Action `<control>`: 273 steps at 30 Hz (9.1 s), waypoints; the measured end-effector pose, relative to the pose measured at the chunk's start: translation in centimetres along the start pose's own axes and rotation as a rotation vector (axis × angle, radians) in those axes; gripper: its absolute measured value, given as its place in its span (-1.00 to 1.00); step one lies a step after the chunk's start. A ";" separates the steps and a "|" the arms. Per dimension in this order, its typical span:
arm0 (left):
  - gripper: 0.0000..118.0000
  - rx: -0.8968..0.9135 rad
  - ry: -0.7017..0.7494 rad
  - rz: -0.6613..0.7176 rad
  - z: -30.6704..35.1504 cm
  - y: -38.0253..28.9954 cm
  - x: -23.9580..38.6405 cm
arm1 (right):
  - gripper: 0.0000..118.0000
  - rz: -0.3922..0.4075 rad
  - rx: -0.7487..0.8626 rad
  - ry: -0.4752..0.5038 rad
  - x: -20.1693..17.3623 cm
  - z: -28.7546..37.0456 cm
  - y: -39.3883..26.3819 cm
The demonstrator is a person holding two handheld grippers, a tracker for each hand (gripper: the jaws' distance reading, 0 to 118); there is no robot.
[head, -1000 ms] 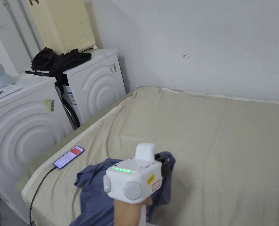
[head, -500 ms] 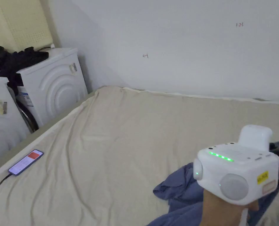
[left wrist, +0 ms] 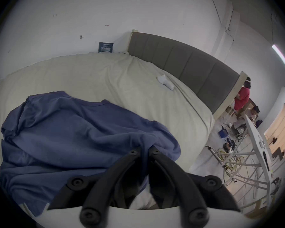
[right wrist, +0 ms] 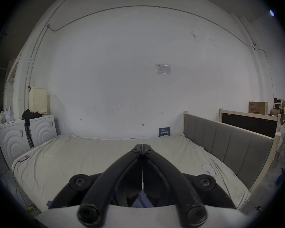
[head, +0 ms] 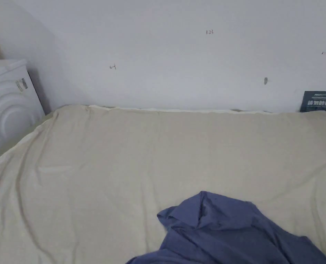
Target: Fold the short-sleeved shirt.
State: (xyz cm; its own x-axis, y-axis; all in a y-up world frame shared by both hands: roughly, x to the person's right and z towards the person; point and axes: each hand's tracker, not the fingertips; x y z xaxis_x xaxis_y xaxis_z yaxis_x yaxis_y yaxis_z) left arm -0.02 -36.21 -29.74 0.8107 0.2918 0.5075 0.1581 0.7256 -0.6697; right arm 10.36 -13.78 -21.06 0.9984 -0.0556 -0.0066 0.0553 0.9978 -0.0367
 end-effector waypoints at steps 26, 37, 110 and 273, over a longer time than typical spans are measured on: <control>-1.00 0.720 0.818 0.171 38.4 -5.6 -7.3 | -1.00 0.012 0.081 0.114 -2.7 5.4 2.7; -1.00 0.604 0.664 0.194 38.3 -7.4 -12.3 | -1.00 0.031 0.078 0.122 -3.7 5.1 1.6; -0.85 0.477 0.590 0.515 29.1 -8.8 -21.6 | -0.99 0.620 -0.532 0.662 -18.0 -34.6 -23.1; -0.92 0.325 0.620 0.387 27.5 -17.9 -20.3 | -0.80 0.082 -0.688 0.014 10.3 -3.2 -26.2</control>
State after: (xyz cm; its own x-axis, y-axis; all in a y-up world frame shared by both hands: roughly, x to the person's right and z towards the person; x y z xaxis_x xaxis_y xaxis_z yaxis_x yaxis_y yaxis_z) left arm -34.79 -37.97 -13.19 0.9552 0.2299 -0.1865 -0.2936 0.8165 -0.4971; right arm 19.12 -40.58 -23.35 0.9987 0.0142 -0.0493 -0.0432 0.7494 -0.6607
